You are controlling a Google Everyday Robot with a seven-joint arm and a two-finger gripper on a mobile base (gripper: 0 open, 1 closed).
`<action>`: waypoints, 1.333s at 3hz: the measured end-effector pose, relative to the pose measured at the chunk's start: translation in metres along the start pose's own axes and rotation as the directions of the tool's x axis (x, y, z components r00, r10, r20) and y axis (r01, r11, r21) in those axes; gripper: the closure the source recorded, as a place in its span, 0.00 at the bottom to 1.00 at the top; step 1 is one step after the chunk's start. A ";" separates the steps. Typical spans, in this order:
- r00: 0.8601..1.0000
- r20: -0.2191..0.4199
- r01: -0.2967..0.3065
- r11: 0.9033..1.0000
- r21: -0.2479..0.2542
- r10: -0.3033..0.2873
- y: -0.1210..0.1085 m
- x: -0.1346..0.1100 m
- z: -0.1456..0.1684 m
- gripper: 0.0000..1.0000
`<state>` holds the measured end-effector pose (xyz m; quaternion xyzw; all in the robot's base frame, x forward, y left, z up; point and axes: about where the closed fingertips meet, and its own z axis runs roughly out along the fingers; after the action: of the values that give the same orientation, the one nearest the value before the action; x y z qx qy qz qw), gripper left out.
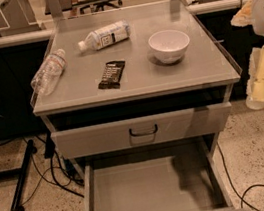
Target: Place rxbar chocolate into middle drawer
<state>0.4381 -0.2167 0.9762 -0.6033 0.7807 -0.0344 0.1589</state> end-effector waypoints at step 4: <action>0.937 0.348 0.039 0.989 -0.140 0.012 -0.004 -0.148 0.048 0.00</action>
Offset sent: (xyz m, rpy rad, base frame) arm 0.0164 0.0723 -0.0226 0.2382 -0.0237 0.0646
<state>0.4887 -0.0697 0.9619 -0.6151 0.7366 0.1284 0.2502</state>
